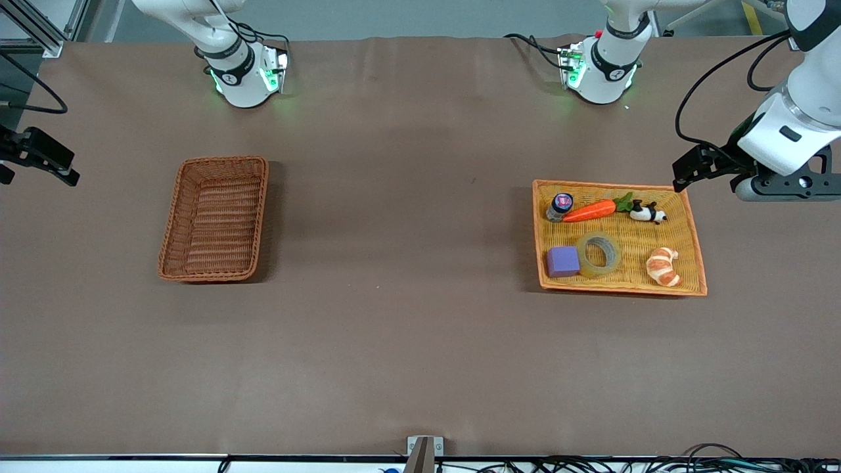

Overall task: Move tape to another basket
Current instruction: 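Reach the left gripper toward the tape roll in the yellow tray, then lower the left gripper onto the clear tape roll and grasp it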

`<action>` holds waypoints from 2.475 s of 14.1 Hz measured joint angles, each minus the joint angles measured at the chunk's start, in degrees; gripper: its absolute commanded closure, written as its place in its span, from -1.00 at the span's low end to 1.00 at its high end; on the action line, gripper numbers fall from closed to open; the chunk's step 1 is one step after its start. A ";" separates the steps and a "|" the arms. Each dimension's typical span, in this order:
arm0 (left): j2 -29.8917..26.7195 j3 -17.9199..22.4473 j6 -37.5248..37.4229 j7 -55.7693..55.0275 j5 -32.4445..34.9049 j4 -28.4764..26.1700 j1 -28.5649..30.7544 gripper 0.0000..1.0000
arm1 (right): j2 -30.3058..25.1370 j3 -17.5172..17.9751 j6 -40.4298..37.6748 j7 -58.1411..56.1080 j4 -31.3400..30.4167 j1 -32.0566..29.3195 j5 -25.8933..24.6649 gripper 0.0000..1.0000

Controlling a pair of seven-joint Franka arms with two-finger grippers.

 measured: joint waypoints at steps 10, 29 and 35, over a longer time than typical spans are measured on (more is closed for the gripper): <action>0.43 0.01 0.14 -2.36 0.00 0.22 0.05 -0.95 | 0.00 0.09 -0.01 -0.37 0.05 0.00 0.03 -1.00; 19.56 -0.04 24.58 1.47 0.46 -15.09 0.22 -1.00 | 0.00 0.07 0.00 -0.40 0.11 0.00 0.03 -1.00; 26.81 -0.05 29.50 1.48 1.78 -15.23 0.21 -1.00 | 0.00 0.07 0.00 -0.40 0.11 0.00 0.03 -1.00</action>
